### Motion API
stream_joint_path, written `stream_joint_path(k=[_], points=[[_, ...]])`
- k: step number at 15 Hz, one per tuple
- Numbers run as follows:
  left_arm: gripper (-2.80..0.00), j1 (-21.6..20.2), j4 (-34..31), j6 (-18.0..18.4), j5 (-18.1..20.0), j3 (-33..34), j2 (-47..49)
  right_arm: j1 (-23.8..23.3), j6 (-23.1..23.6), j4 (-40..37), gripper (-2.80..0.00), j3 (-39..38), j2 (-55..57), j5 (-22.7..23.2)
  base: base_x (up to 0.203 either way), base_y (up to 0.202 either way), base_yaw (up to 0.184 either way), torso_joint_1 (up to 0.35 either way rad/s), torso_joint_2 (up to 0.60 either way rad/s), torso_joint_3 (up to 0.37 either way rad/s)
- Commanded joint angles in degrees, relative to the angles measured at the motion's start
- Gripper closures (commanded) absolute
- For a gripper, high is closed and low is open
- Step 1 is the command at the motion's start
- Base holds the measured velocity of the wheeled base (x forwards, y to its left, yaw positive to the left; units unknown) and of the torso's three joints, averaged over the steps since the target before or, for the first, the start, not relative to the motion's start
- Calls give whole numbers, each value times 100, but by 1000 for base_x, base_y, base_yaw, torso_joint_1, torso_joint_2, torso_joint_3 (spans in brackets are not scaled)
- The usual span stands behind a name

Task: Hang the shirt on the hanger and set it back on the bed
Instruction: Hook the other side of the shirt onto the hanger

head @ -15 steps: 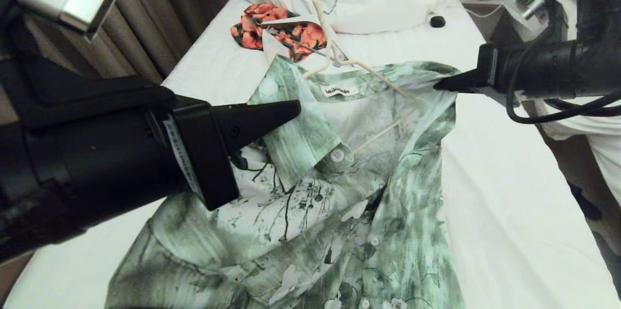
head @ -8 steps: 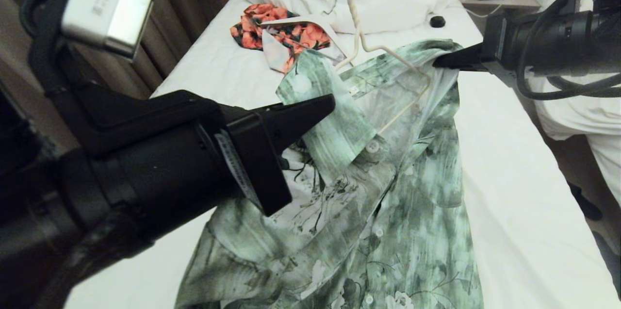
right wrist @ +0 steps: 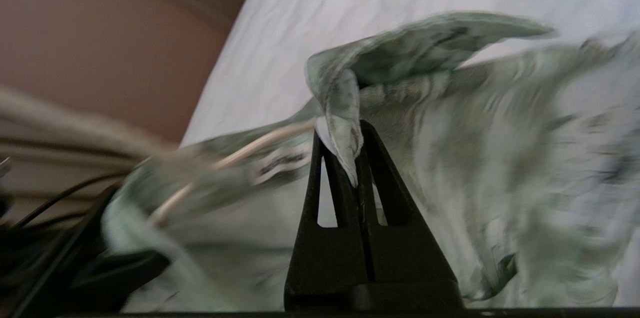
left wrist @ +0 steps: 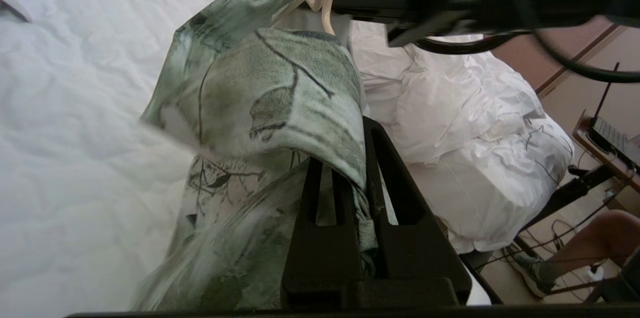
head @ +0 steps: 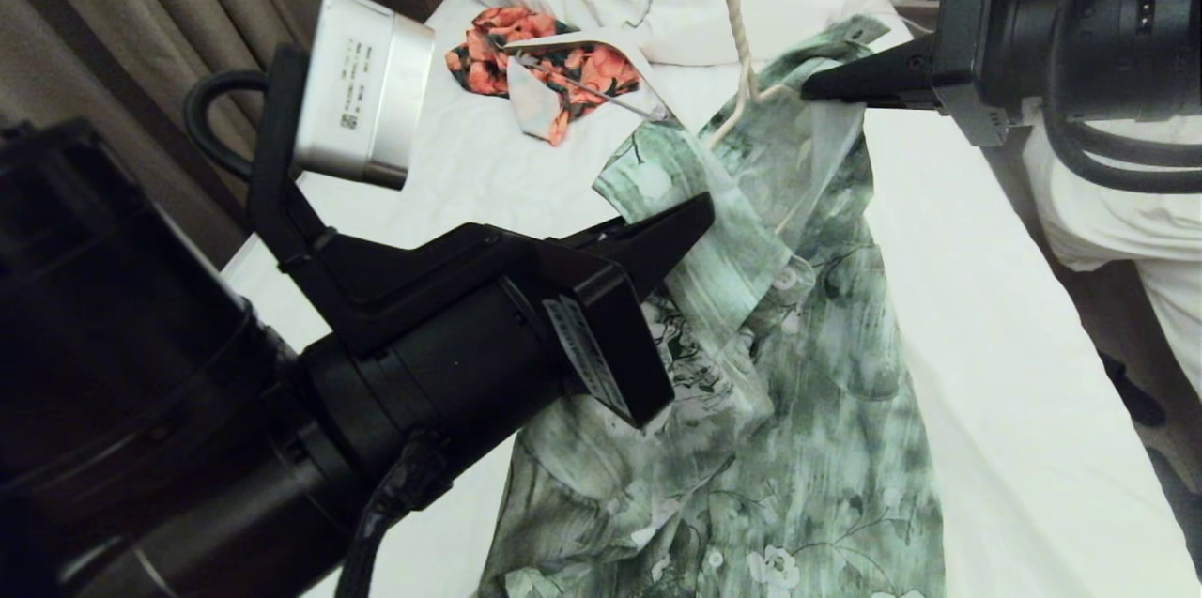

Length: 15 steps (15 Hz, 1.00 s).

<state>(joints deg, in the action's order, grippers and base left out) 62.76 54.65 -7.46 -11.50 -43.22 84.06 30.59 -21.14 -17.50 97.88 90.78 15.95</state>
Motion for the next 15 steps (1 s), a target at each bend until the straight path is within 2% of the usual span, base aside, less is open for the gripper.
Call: stream_joint_path(k=[1, 3, 6, 8, 10, 12, 13, 15], points=[[0, 19, 164, -10, -12, 15, 120, 339, -13, -83, 0, 11, -143, -52, 0, 0, 0, 0, 0, 0], [0, 62, 402, -18, -28, 15, 145, 713, -13, -402, 0, 24, -216, -283, 0, 0, 0, 0, 0, 0], [0, 140, 521, -45, -37, 15, 137, 1033, -21, -706, 0, 28, -303, -455, 0, 0, 0, 0, 0, 0], [0, 167, 549, -71, -92, -20, 106, 1178, -23, -787, 0, 30, -321, -542, 0, 0, 0, 0, 0, 0], [0, 167, 865, -27, -158, -45, 66, 1256, -31, -820, 0, 16, -324, -760, 0, 0, 0, 0, 0, 0], [0, 182, 1013, -19, -171, -62, -74, 1265, -22, -842, 0, 42, -324, -786, 0, 0, 0, 0, 0, 0], [0, 235, 1029, -37, -161, -64, -116, 1277, -22, -834, -280, 68, -322, -786, 0, 0, 0, 0, 0, 0], [0, 290, 1075, -63, -160, -55, -171, 1344, -22, -816, -280, 100, -307, -795, 0, 0, 0, 0, 0, 0]])
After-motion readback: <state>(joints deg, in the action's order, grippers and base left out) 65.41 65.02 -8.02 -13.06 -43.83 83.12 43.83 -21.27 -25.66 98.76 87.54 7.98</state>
